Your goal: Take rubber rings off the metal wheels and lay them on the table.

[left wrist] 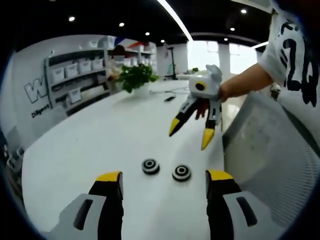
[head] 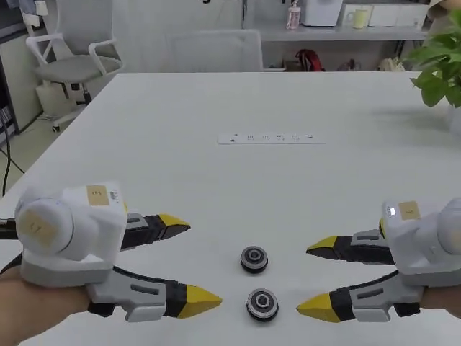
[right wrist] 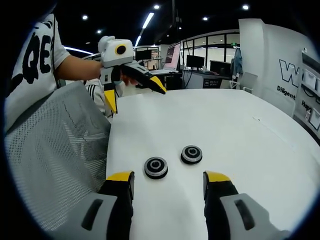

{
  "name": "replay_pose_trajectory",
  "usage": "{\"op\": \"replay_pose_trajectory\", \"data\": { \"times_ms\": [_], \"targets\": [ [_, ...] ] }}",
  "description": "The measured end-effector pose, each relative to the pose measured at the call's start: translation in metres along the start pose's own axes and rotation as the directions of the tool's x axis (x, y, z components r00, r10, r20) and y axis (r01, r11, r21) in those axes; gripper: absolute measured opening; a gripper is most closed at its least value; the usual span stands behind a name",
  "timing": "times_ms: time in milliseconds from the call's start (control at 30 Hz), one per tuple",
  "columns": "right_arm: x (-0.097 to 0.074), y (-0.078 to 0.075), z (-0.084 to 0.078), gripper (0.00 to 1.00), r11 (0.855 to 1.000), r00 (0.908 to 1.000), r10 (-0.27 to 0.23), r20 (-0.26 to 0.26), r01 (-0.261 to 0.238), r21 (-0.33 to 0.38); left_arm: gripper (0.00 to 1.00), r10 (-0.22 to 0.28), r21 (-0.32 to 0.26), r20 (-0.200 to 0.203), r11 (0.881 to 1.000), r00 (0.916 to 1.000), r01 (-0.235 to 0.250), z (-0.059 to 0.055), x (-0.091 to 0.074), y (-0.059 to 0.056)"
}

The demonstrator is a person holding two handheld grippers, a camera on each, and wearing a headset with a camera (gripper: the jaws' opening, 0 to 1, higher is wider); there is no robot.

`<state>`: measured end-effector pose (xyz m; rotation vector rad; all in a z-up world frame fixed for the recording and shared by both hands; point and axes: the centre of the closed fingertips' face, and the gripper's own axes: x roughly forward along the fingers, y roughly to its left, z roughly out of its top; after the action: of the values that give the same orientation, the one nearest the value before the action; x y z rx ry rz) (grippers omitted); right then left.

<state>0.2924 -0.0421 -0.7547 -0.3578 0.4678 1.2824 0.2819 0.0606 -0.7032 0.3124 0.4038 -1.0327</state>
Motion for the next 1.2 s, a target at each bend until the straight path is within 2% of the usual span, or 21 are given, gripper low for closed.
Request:
{"op": "replay_pose_trajectory", "data": {
  "times_ms": [333, 700, 1200],
  "targets": [
    [0.013, 0.002, -0.008, 0.48, 0.999, 0.9991, 0.034, -0.026, -0.034, 0.011, 0.64, -0.058, 0.014, -0.042, 0.998, 0.9974, 0.058, -0.011, 0.018, -0.005],
    [0.027, 0.010, -0.016, 0.46, 0.997, 0.9954, 0.080, -0.052, -0.080, 0.016, 0.51, -0.108, 0.009, -0.073, 0.994, 0.9914, 0.109, -0.022, 0.034, -0.012],
    [0.038, 0.018, -0.022, 0.43, 0.991, 0.9894, 0.128, -0.069, -0.126, 0.035, 0.45, -0.165, 0.005, -0.105, 0.986, 0.9806, 0.167, -0.029, 0.051, -0.024]
  ]
}}
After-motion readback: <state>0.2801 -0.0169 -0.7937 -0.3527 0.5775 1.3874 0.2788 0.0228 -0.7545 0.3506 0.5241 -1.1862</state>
